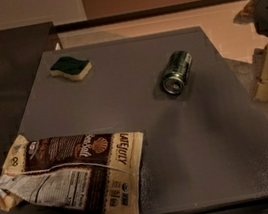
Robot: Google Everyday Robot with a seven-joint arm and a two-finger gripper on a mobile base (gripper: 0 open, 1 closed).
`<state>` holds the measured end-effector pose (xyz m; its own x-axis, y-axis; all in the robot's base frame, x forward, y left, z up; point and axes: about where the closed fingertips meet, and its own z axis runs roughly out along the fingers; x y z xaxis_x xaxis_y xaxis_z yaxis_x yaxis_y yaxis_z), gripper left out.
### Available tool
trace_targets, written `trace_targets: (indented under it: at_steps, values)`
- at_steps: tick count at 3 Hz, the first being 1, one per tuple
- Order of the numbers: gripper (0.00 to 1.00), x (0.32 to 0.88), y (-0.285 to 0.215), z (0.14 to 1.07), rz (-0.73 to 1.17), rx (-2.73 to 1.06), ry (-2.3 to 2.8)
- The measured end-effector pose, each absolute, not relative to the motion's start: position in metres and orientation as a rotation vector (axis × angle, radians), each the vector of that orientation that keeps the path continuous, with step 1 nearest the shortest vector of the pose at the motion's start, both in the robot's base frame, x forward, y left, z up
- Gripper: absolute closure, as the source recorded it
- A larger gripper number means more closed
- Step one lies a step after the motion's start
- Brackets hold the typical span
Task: Place green can upright
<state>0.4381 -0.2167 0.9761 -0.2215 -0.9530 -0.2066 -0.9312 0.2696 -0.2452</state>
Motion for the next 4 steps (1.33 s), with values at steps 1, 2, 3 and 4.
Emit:
trace_targets:
  at_steps: [1, 2, 3, 4]
  values:
    - [0.00, 0.438, -0.217, 0.976, -0.098, -1.725, 2.232]
    - [0.00, 0.445, -0.212, 0.974, -0.082, -1.748, 2.216]
    - [0.00, 0.468, -0.197, 0.966, -0.033, -1.812, 2.143]
    - [0.00, 0.493, -0.181, 0.953, 0.002, -1.904, 2.015]
